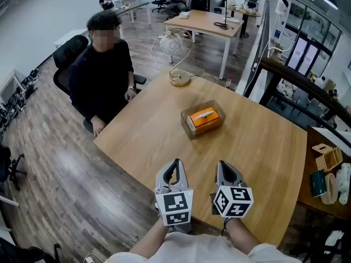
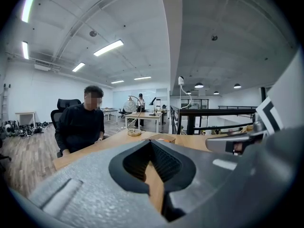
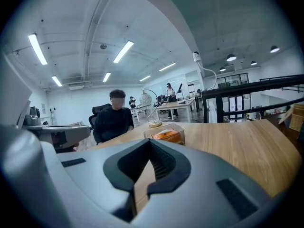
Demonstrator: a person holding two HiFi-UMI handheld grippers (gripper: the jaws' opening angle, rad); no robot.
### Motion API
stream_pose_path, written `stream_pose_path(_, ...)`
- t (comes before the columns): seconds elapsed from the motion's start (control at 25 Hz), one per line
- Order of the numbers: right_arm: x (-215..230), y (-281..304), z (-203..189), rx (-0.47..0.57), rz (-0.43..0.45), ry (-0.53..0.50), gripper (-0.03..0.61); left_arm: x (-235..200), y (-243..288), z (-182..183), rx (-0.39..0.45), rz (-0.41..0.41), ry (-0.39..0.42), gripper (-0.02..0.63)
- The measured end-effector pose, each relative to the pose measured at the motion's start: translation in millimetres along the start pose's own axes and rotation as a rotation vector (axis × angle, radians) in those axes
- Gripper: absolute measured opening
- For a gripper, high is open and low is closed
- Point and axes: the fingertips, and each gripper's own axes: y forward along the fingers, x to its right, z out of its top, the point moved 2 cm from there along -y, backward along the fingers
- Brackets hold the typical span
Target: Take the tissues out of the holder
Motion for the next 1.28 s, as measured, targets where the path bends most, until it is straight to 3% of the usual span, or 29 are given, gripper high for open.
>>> stream_pose_path(0.4,3.1,44.7,7.5,-0.025,-0.026,0.030,0.005,-18.2,53.0,-1.2,-0.036,-0.056,-0.006,0.006)
stream_pose_path(0.8,21.4,71.9,7.8,-0.059,0.003,0.035,0.005,-8.7,80.2,-9.3,-0.083,-0.056,-0.002,0.006)
stream_pose_path(1.04,31.3,98.2,15.2,-0.081,0.057,-0.042,0.005,-16.7,92.1,-15.2,-0.100,-0.053,-0.022,0.006)
stream_pose_path(1.28,39.1,130.1,50.1,-0.061,0.163,-0.121,0.005,-26.3,103.9,-10.2,-0.063,-0.061,-0.052,0.006)
